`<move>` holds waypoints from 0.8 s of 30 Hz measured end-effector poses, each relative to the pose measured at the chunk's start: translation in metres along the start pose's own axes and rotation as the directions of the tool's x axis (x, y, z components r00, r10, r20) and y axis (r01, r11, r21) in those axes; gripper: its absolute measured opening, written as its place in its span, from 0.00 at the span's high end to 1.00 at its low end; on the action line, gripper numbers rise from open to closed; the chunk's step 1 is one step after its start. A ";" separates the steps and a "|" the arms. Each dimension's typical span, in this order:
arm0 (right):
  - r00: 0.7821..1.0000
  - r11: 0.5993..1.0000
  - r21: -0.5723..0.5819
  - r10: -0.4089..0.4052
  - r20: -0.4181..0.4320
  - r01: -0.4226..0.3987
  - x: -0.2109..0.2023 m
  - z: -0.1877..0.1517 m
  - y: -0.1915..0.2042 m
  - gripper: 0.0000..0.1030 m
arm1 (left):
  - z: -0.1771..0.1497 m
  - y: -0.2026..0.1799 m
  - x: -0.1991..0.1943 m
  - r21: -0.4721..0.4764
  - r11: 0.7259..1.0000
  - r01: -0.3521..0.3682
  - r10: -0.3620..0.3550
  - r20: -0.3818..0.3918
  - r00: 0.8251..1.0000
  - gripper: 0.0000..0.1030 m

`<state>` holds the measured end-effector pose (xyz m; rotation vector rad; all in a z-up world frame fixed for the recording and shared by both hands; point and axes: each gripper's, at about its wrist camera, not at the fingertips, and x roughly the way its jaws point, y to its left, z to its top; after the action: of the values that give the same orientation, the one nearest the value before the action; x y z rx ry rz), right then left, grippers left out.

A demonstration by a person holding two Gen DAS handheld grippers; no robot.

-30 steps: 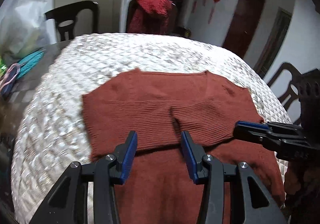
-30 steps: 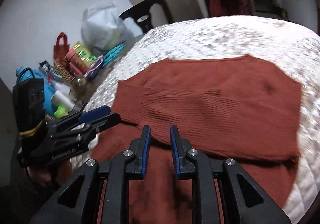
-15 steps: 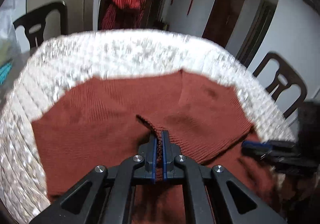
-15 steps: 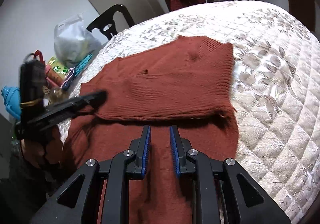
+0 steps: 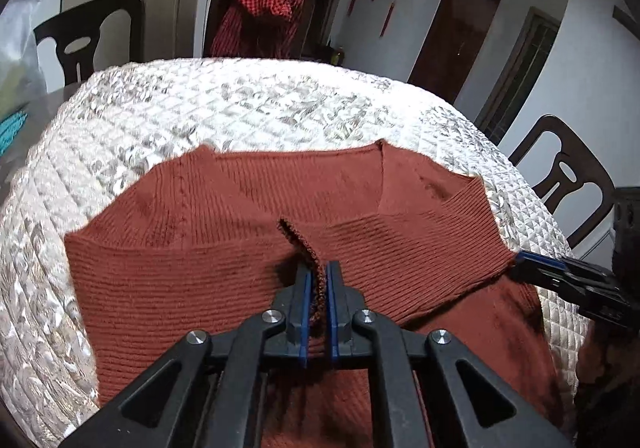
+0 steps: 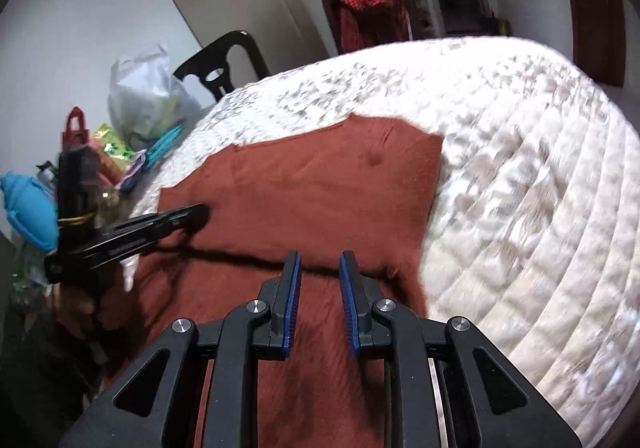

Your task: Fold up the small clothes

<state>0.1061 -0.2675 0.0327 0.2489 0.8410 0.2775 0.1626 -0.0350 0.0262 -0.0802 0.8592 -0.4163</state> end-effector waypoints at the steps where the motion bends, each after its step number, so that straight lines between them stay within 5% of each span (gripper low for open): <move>1: 0.999 0.999 -0.006 -0.042 -0.016 0.042 0.007 0.001 -0.004 0.81 | 0.001 -0.002 0.000 0.004 1.000 -0.001 0.001 -0.001 1.000 0.88; 3: 0.993 0.994 0.030 -0.103 -0.059 0.105 0.017 0.001 -0.022 1.00 | 0.003 -0.003 -0.002 0.004 1.000 -0.004 0.004 0.001 1.000 0.88; 8: 0.979 0.978 0.044 -0.200 -0.042 0.202 0.000 0.003 -0.037 1.00 | 0.006 0.003 -0.018 -0.007 0.999 -0.037 0.037 0.041 0.998 0.78; 13: 0.988 0.988 0.023 -0.155 0.019 0.154 -0.012 0.018 -0.028 0.99 | 0.010 -0.015 -0.015 0.038 0.999 -0.017 0.016 0.042 0.999 0.78; 19: 0.988 0.989 -0.019 -0.146 -0.045 0.146 0.023 0.037 -0.025 0.99 | 0.005 -0.026 0.023 0.099 0.994 -0.046 0.051 -0.049 0.998 0.78; 24: 0.988 0.990 -0.003 -0.141 -0.066 0.141 0.033 0.037 -0.037 0.99 | 0.009 -0.025 0.028 0.119 0.990 -0.072 0.076 -0.030 0.997 0.78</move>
<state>0.1603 -0.2945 0.0217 0.1815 0.9195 0.1532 0.1775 -0.0694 0.0175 0.0683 0.8674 -0.3986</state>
